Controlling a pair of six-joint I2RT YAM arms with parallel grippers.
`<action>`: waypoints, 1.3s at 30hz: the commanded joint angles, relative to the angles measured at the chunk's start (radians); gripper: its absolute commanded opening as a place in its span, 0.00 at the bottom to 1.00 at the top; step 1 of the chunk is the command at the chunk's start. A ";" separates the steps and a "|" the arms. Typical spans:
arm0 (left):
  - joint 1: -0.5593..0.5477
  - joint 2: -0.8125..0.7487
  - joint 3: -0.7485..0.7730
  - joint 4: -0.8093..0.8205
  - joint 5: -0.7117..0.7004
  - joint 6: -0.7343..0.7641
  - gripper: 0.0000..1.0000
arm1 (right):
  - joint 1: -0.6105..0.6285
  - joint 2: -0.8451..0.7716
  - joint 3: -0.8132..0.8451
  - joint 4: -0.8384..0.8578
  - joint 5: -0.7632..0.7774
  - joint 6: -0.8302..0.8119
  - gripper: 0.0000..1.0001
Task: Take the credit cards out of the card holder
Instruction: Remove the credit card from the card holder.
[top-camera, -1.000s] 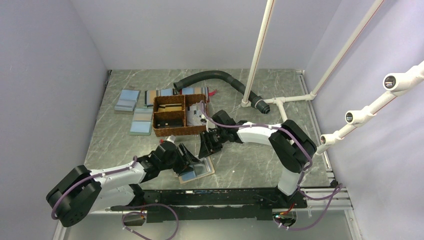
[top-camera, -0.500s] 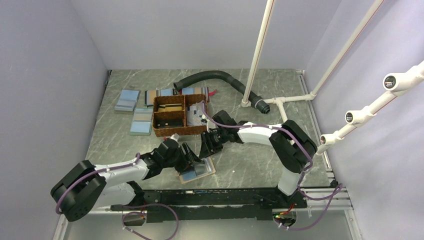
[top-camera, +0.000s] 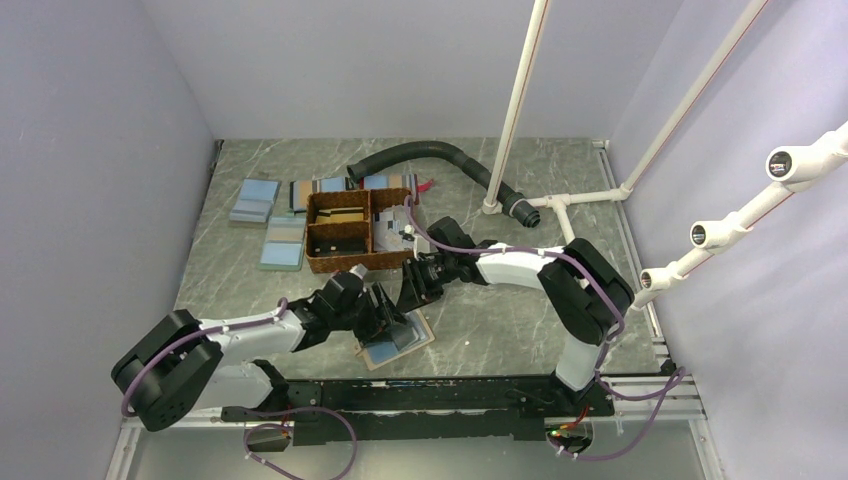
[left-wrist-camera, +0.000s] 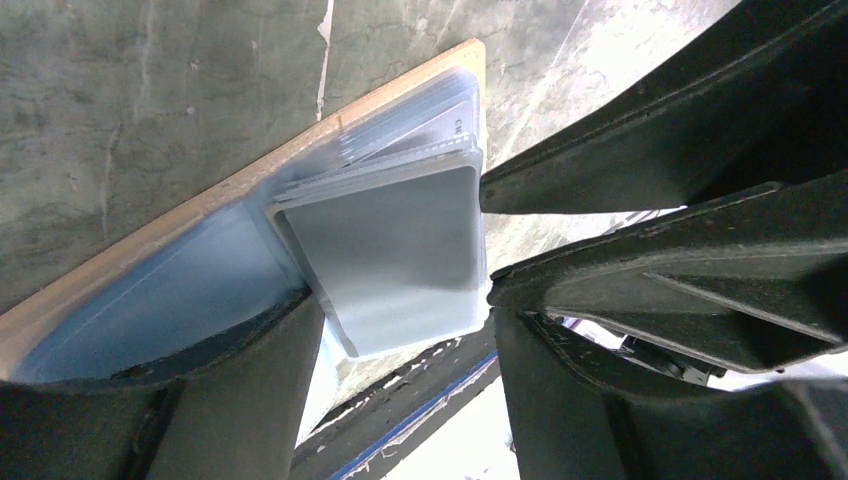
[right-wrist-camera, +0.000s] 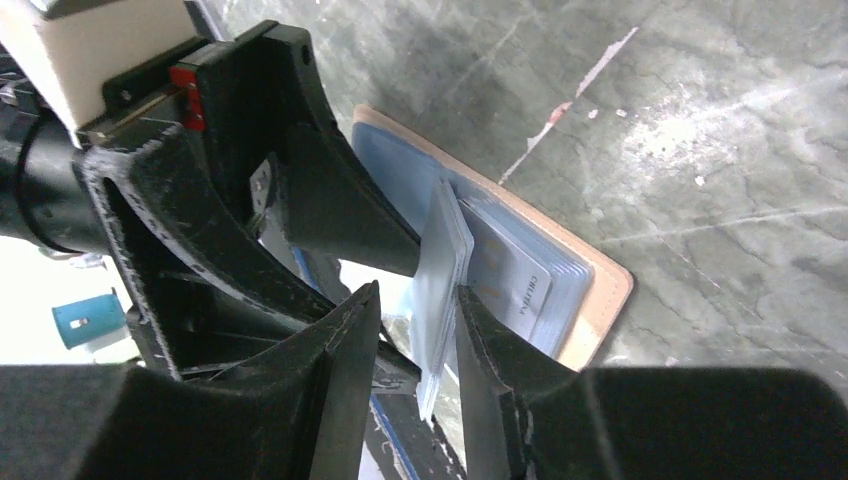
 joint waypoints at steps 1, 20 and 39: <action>-0.002 0.025 0.023 -0.065 -0.035 0.039 0.70 | 0.019 0.007 0.005 0.069 -0.142 0.060 0.35; -0.003 -0.171 -0.058 -0.027 -0.118 0.009 0.72 | 0.050 0.029 0.058 0.114 -0.298 0.087 0.29; -0.002 -0.201 -0.082 -0.089 -0.130 -0.041 0.70 | 0.070 0.025 0.101 -0.004 -0.205 0.006 0.31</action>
